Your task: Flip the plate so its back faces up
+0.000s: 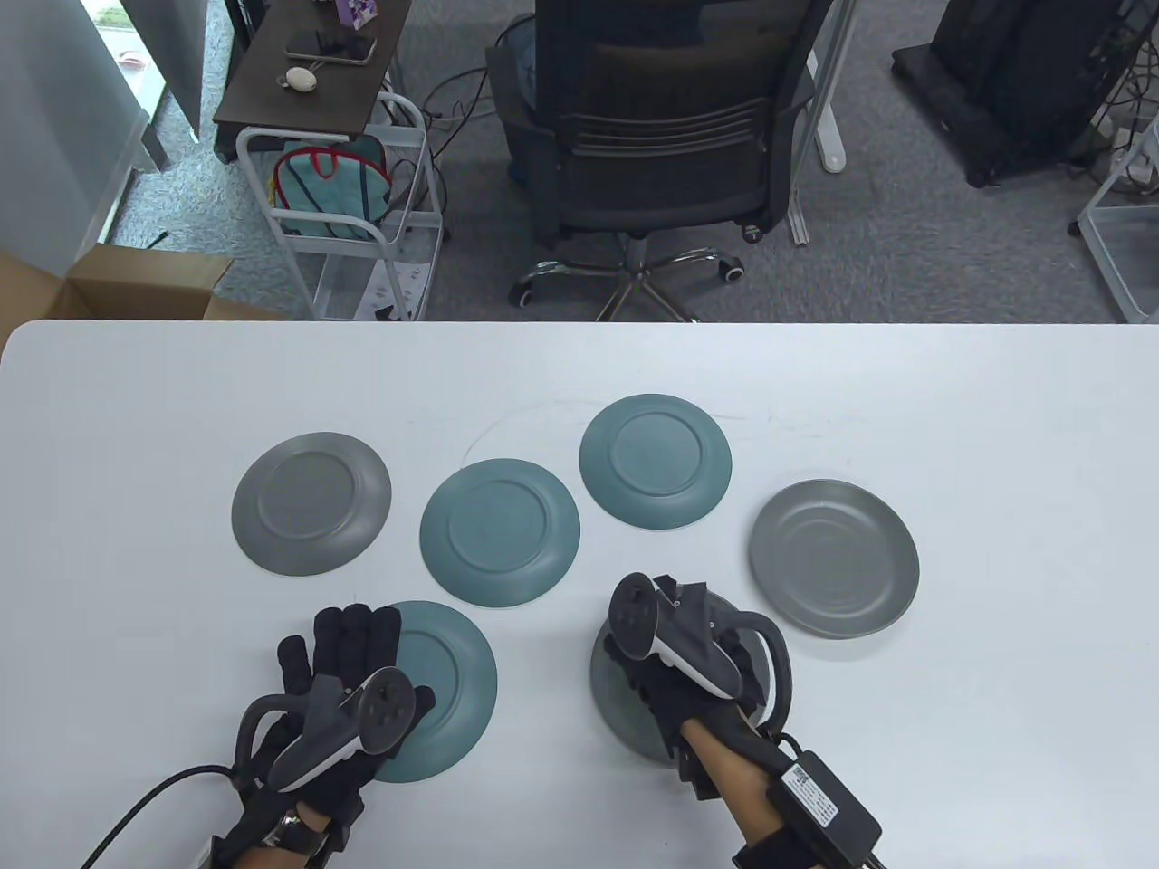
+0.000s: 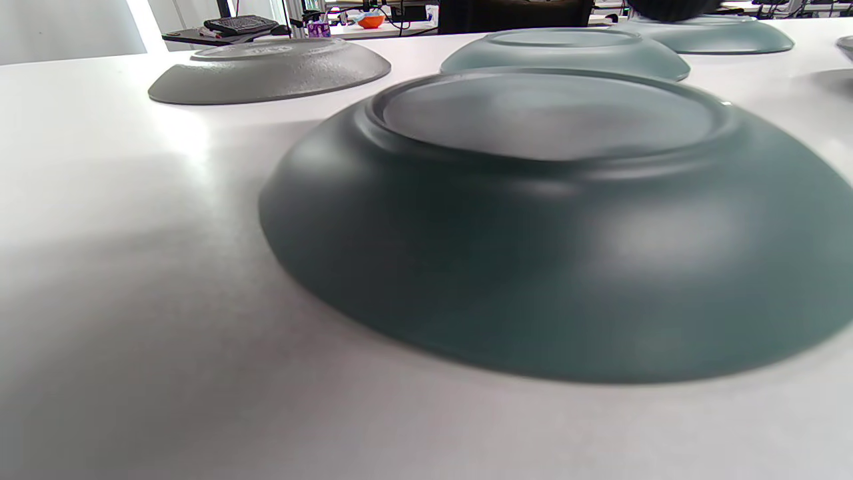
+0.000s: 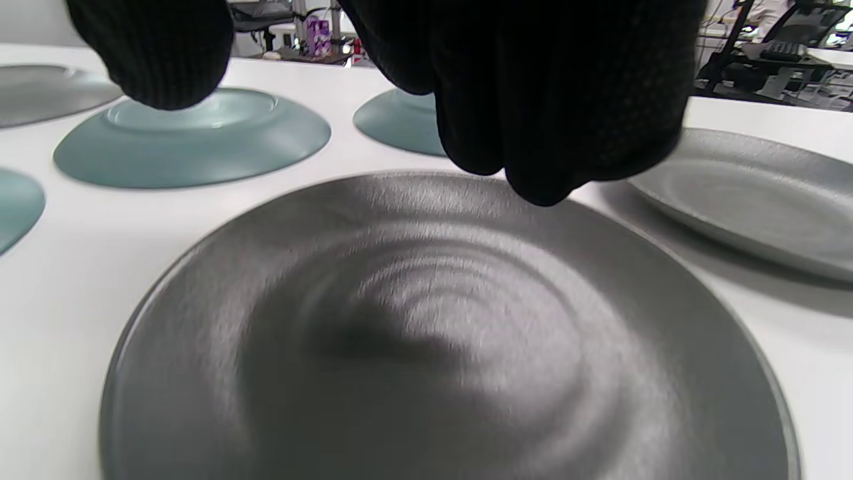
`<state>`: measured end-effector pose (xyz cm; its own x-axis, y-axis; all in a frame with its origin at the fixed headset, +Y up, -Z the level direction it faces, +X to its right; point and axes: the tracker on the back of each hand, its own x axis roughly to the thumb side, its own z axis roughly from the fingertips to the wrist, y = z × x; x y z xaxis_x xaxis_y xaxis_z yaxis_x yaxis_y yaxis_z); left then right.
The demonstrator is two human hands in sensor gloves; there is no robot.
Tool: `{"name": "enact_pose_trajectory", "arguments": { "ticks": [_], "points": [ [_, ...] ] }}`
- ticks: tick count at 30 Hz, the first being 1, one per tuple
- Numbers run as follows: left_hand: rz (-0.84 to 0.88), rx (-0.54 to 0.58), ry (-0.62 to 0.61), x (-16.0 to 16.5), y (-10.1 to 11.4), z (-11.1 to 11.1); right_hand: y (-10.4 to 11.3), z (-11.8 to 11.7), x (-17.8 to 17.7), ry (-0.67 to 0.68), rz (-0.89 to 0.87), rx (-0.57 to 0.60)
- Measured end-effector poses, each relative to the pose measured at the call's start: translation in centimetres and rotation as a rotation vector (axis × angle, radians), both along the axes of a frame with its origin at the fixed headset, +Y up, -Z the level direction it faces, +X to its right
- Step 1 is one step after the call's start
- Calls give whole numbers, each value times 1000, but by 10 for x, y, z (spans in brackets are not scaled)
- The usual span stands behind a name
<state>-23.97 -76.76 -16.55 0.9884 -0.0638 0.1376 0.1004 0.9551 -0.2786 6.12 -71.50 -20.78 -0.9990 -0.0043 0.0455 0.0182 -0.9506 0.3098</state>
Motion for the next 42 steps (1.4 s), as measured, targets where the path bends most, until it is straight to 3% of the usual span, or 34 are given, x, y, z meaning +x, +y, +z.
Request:
{"name": "enact_pose_trajectory", "arguments": {
  "ticks": [9,19,30,42],
  "points": [
    [-10,1,-12,4,-1,1,-40,21,-15,93,25,-165],
    [-11,-6,-14,5,0,0,-57,32,-38,244,245,-30],
    [-16,-14,-19,7,-1,0,-60,35,-55,325,284,11],
    [-10,-13,-16,6,0,-1,-47,30,-59,292,260,-26]
  ]
}}
